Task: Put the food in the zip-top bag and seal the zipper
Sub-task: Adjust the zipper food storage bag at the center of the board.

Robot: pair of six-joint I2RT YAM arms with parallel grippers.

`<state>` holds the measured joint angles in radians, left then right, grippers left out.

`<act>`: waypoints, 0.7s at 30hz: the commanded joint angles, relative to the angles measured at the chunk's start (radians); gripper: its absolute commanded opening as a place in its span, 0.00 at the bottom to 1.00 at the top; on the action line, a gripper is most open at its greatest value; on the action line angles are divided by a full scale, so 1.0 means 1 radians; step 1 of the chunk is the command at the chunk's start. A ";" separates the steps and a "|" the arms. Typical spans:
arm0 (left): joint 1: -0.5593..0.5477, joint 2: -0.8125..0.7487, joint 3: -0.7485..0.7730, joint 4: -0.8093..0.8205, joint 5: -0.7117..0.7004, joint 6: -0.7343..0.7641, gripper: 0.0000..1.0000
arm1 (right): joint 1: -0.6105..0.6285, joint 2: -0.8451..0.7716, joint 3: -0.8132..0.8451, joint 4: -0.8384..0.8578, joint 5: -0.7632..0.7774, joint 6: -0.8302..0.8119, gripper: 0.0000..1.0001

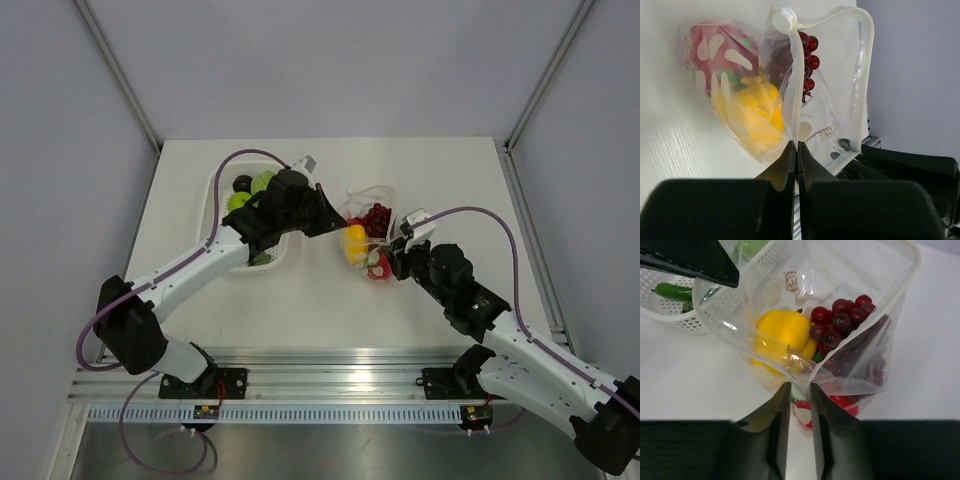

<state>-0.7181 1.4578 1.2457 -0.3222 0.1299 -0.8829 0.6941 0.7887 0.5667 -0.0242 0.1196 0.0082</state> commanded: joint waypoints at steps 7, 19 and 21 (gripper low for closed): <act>-0.010 -0.122 -0.055 0.018 -0.075 -0.025 0.00 | 0.012 -0.013 -0.071 0.337 -0.028 -0.132 0.01; -0.060 -0.276 -0.016 -0.149 -0.261 0.139 0.81 | -0.064 0.031 -0.085 0.426 -0.178 -0.278 0.00; -0.015 -0.324 -0.012 -0.135 -0.256 0.229 0.81 | -0.067 0.011 -0.085 0.388 -0.193 -0.278 0.00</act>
<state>-0.7822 1.2304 1.1664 -0.4553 -0.0277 -0.7952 0.6376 0.8288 0.4461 0.3519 -0.0036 -0.2333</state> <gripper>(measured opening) 0.803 0.011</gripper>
